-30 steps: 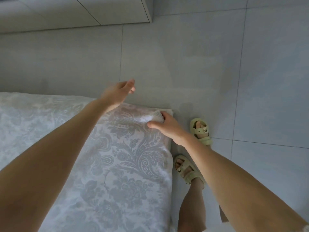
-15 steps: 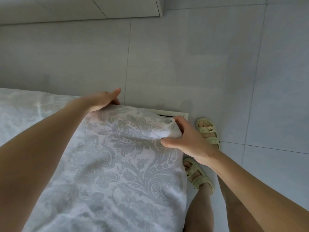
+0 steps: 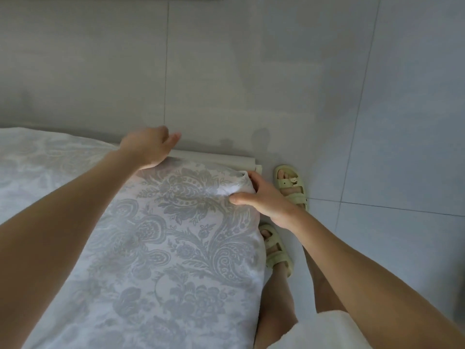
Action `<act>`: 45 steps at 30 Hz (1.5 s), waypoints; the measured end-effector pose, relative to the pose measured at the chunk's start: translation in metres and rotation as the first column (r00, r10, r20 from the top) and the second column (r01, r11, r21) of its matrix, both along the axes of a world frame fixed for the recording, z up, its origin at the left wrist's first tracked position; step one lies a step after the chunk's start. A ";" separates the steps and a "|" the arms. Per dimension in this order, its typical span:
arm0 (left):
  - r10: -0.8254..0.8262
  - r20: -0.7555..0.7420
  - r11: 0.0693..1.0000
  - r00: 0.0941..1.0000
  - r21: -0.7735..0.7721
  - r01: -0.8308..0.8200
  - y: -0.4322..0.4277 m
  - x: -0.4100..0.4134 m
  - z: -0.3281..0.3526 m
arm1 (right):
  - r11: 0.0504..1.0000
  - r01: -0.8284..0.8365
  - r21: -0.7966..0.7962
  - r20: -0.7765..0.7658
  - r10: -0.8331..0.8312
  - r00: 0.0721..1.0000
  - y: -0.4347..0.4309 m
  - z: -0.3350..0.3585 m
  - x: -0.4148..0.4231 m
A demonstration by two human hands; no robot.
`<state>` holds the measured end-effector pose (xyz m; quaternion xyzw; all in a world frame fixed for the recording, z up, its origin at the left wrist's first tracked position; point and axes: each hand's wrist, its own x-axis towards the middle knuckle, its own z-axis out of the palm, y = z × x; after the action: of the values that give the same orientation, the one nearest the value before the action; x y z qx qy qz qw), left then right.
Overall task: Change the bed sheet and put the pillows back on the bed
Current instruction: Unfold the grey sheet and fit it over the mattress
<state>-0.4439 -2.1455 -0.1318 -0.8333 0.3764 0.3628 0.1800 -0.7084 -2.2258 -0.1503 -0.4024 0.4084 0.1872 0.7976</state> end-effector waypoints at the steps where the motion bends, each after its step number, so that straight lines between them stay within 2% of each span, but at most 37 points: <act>1: -0.053 -0.034 0.990 0.998 -0.130 0.048 -0.009 -0.015 0.008 | 1.000 -0.010 0.028 0.018 0.010 1.000 -0.001 0.004 -0.001; 4: -0.301 -0.261 0.883 0.917 -0.441 0.164 -0.038 -0.076 0.028 | 0.996 0.085 0.020 0.107 -0.086 0.991 -0.001 0.017 -0.018; 7: -0.559 -0.374 0.797 0.740 -0.487 0.356 -0.062 -0.141 0.036 | 0.928 0.346 -0.141 0.015 -0.347 0.938 0.016 0.027 -0.067; 9: -0.674 -0.356 0.738 0.647 -0.373 0.563 -0.067 -0.164 0.031 | 0.887 0.429 -0.169 -0.026 -0.439 0.898 0.038 0.030 -0.092; 11: -0.762 -0.314 0.630 0.567 -0.154 0.761 -0.066 -0.180 0.015 | 0.878 0.462 -0.127 -0.039 -0.470 0.882 0.071 0.029 -0.113; 13: -0.818 -0.280 0.517 0.502 0.024 0.856 -0.061 -0.184 0.005 | 0.874 0.485 -0.040 -0.049 -0.486 0.873 0.100 0.024 -0.120; 14: -0.828 -0.273 0.492 0.490 0.064 0.868 -0.060 -0.184 0.002 | 0.861 0.508 0.012 -0.047 -0.507 0.861 0.113 0.021 -0.121; 16: -0.826 -0.259 0.497 0.501 0.086 0.864 -0.060 -0.182 -0.002 | 0.829 0.550 0.104 -0.047 -0.548 0.835 0.131 0.013 -0.119; 18: -0.791 -0.268 0.552 0.551 0.077 0.830 -0.059 -0.180 0.005 | 0.807 0.553 0.208 -0.047 -0.556 0.830 0.140 0.007 -0.115; 21: -0.743 -0.284 0.614 0.606 0.070 0.786 -0.059 -0.167 0.012 | 0.738 0.504 0.449 -0.051 -0.542 0.839 0.140 -0.004 -0.099; 23: -0.727 -0.282 0.638 0.626 0.061 0.768 -0.058 -0.164 0.013 | 0.724 0.452 0.521 -0.021 -0.518 0.855 0.136 -0.015 -0.082; 26: -0.754 -0.255 0.622 0.605 0.021 0.783 -0.062 -0.170 0.005 | 0.740 0.446 0.504 -0.063 -0.483 0.873 0.128 -0.030 -0.068; 30: -0.776 -0.218 0.613 0.592 -0.042 0.789 -0.064 -0.178 -0.005 | 0.709 0.535 0.459 -0.271 -0.462 0.844 0.138 -0.030 -0.091; 33: -0.789 -0.199 0.600 0.582 -0.044 0.799 -0.064 -0.180 -0.010 | 0.754 0.588 0.295 -0.399 -0.462 0.792 0.159 -0.028 -0.125; 34: -0.792 -0.195 0.596 0.578 -0.042 0.802 -0.064 -0.181 -0.012 | 0.767 0.577 0.280 -0.406 -0.450 0.795 0.167 -0.028 -0.131; 37: -0.801 -0.160 0.589 0.577 -0.036 0.807 -0.064 -0.182 -0.016 | 0.775 0.509 0.375 -0.369 -0.380 0.848 0.168 -0.015 -0.121; 39: -0.788 -0.134 0.610 0.601 -0.038 0.792 -0.062 -0.183 -0.015 | 0.807 0.410 0.425 -0.335 -0.281 0.899 0.160 -0.012 -0.113; 41: -0.694 -0.140 0.720 0.706 -0.116 0.685 -0.062 -0.179 -0.008 | 0.869 0.312 0.384 -0.329 -0.187 0.926 0.151 -0.011 -0.112; 43: -0.482 -0.197 0.858 0.854 -0.302 0.415 -0.063 -0.170 0.005 | 0.938 0.244 0.247 -0.377 -0.139 0.916 0.136 -0.006 -0.117; 45: -0.259 -0.234 0.881 0.937 -0.455 0.130 -0.061 -0.157 0.028 | 0.991 0.134 0.018 -0.391 -0.116 0.913 0.111 0.009 -0.122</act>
<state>-0.6008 -2.2066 -0.1041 -0.7480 0.5520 0.3672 -0.0303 -0.8303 -2.1144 -0.1412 -0.3124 0.5793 0.2213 0.7196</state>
